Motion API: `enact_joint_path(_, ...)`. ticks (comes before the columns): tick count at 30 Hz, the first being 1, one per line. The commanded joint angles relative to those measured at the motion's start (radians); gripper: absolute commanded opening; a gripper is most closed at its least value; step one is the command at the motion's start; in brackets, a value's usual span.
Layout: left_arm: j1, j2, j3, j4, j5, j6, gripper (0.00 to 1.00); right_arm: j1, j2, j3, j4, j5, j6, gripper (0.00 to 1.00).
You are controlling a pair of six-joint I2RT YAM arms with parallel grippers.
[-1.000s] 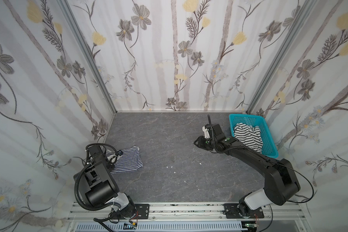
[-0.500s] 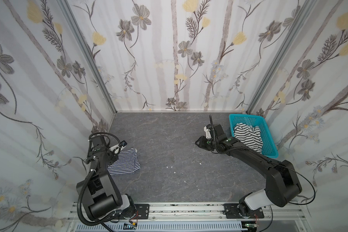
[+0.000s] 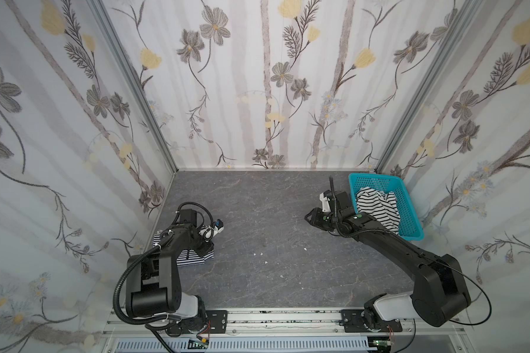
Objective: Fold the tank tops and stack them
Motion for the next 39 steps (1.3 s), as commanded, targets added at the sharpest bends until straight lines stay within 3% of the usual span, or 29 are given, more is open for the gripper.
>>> enact_joint_path(1,0.0,0.023,0.002,-0.027,-0.006,-0.021,0.38,0.0,-0.011,-0.015,0.023,-0.003,0.007,0.37)
enact_joint_path(6,0.012,0.007,-0.025,-0.029,-0.031,0.016,0.38,-0.001,-0.003,-0.025,0.04,-0.009,0.011,0.37)
enact_joint_path(13,0.039,0.133,0.069,-0.04,-0.033,0.014,0.37,-0.001,0.011,-0.017,0.054,-0.02,0.015,0.37)
enact_joint_path(20,0.06,-0.021,0.107,-0.129,0.057,0.022,0.39,-0.002,0.002,-0.038,0.06,-0.012,0.016,0.37)
enact_joint_path(25,0.158,-0.033,0.165,-0.126,0.084,-0.026,0.43,-0.001,0.036,-0.033,0.085,-0.033,0.019,0.37)
enact_joint_path(33,0.33,0.157,0.302,-0.109,0.05,-0.087,0.45,0.0,0.082,-0.014,0.106,-0.047,0.023,0.37)
enact_joint_path(39,0.349,0.31,0.383,-0.081,-0.021,-0.154,0.45,0.008,0.095,-0.015,0.119,-0.051,0.031,0.37)
